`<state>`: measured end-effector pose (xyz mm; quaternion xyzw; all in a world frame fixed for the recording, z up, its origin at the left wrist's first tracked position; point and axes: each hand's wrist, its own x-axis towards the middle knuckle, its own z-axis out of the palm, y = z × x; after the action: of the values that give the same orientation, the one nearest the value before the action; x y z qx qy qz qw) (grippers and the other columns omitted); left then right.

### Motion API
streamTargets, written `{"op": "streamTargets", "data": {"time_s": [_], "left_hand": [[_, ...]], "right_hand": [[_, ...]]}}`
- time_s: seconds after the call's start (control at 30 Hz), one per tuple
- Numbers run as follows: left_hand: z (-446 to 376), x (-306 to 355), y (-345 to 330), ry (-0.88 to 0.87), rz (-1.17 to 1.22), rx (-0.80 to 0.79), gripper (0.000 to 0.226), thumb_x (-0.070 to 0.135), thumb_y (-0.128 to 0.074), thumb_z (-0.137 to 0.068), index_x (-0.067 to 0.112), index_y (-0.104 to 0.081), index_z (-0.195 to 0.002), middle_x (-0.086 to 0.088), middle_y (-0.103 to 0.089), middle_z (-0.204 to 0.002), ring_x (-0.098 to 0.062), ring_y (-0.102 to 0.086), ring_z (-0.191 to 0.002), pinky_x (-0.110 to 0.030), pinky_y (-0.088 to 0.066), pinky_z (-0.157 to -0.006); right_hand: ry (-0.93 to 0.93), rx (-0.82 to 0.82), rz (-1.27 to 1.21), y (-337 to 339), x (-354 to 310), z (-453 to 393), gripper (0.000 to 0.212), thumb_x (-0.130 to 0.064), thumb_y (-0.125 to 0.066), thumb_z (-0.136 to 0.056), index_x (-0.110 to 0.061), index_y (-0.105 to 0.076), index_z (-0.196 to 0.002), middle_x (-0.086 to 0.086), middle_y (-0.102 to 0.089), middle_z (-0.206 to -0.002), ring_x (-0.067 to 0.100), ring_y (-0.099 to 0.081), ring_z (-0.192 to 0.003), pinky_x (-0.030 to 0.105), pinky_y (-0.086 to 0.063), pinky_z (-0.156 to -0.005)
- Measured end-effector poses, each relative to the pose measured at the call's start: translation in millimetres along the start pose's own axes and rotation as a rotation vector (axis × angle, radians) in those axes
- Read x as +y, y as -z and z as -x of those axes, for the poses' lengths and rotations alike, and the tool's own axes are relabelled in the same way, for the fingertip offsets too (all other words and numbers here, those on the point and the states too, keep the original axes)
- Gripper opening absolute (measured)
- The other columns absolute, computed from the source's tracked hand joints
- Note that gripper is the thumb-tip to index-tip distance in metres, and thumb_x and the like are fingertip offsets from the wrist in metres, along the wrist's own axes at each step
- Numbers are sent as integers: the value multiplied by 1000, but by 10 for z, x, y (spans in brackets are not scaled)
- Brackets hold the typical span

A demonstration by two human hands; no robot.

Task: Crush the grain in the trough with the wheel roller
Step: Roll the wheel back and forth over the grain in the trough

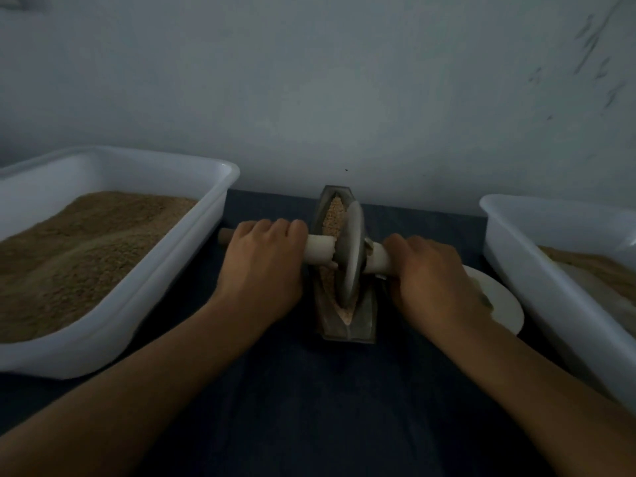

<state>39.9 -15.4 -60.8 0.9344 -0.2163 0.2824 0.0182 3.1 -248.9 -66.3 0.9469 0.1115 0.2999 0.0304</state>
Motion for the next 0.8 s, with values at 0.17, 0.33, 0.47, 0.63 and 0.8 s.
{"op": "streamTargets", "data": {"time_s": [0.17, 0.33, 0.47, 0.63, 0.8], "left_hand": [[-68, -10, -114, 16, -22, 11, 40, 35, -76, -73, 26, -48, -100, 4, -60, -95, -16, -57, -85, -34, -41, -81], [-367, -76, -305, 37, -53, -32, 39, 31, -76, -75, 25, -47, -99, 2, -61, -93, -18, -59, -83, -34, -41, -78], [-679, -138, -447, 90, -58, -112, 33, 30, -71, -80, 24, -48, -103, -1, -62, -97, -21, -60, -86, -36, -38, -75], [-937, -203, -555, 192, -54, -246, 27, 26, -66, -87, 21, -56, -112, -6, -64, -106, -25, -62, -93, -36, -38, -69], [-938, -206, -541, 183, -51, -260, 31, 26, -66, -88, 20, -53, -116, -6, -64, -106, -24, -61, -91, -36, -38, -66]], "right_hand": [[-11, 13, 22, -107, 13, -65, 22, -10, -75, -74, -12, -55, -84, 5, -53, -69, 24, -47, -59, 32, -29, -60], [-42, 24, 72, -315, 89, -331, 20, -9, -72, -74, -10, -53, -82, 8, -55, -69, 29, -49, -59, 32, -24, -61], [-42, -9, 97, -463, 198, -622, 20, -14, -70, -77, -11, -52, -85, 10, -59, -75, 31, -54, -65, 32, -21, -61], [-19, -109, 164, -541, 320, -1062, 16, -22, -66, -82, -16, -57, -93, 7, -65, -86, 29, -62, -77, 31, -27, -58], [-39, -107, 170, -562, 315, -1075, 12, -22, -66, -82, -19, -58, -90, 5, -65, -85, 29, -62, -78, 30, -24, -59]]}}
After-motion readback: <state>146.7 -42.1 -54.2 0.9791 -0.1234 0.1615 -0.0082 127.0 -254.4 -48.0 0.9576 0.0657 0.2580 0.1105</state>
